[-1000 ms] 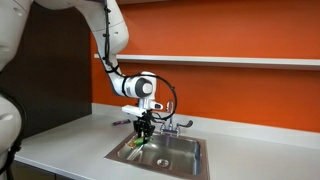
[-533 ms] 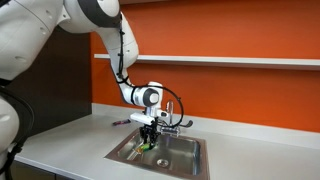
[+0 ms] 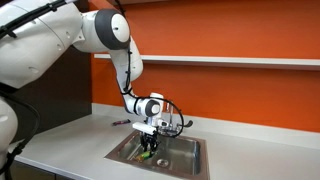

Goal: Put the green packet in the sink.

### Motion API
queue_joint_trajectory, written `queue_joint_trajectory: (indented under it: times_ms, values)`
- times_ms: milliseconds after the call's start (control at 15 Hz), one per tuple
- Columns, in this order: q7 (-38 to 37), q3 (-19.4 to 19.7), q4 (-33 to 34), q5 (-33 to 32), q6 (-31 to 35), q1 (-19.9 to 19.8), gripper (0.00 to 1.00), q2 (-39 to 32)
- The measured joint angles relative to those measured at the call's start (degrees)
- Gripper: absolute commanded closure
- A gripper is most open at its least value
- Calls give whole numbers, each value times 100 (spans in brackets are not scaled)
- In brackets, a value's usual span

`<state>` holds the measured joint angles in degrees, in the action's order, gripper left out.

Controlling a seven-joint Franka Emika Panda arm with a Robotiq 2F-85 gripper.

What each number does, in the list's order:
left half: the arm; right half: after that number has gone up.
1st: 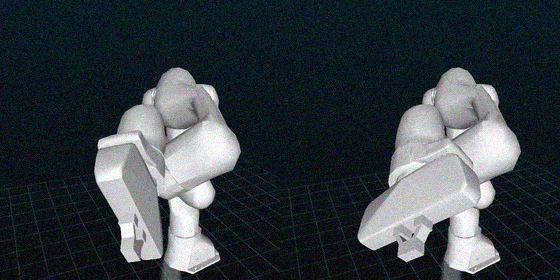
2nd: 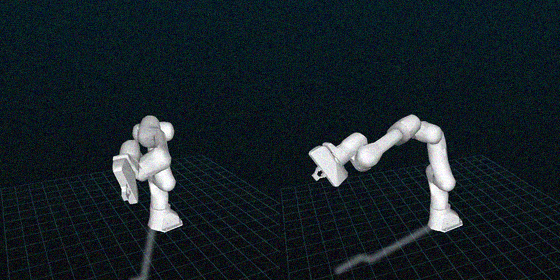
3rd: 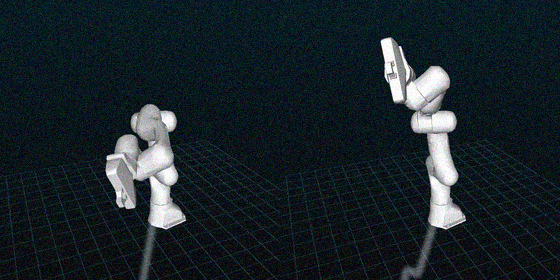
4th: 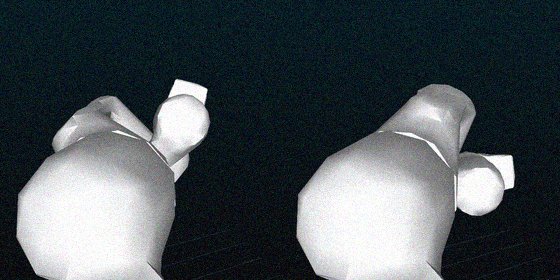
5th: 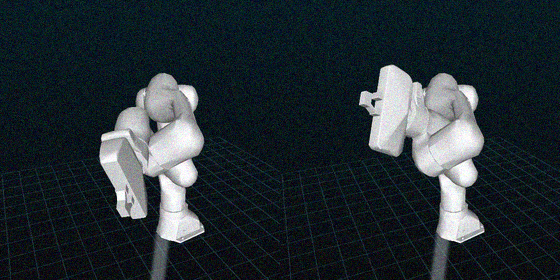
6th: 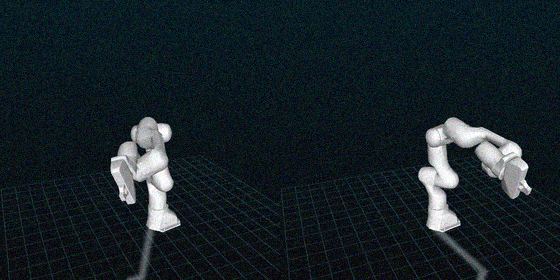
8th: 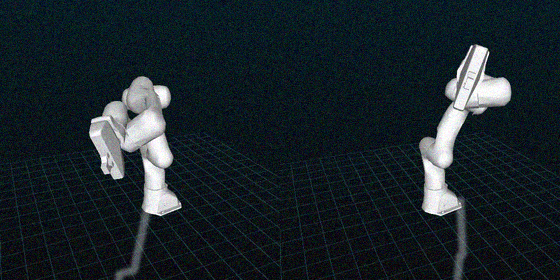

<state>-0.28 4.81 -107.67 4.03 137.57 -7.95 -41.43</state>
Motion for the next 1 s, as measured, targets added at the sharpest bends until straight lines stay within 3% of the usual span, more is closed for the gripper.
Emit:
queue_joint_trajectory:
  times_ms: [533,600,667,933,1000]
  values:
    - [36,-123,529,10,-88,-25,82,-664]
    - [37,-134,575,10,-106,-25,32,-717]
    - [37,-143,614,14,-125,-25,31,-760]
    - [37,-154,699,16,-170,-25,2,-804]
    - [37,-157,708,16,-170,-25,0,-796]
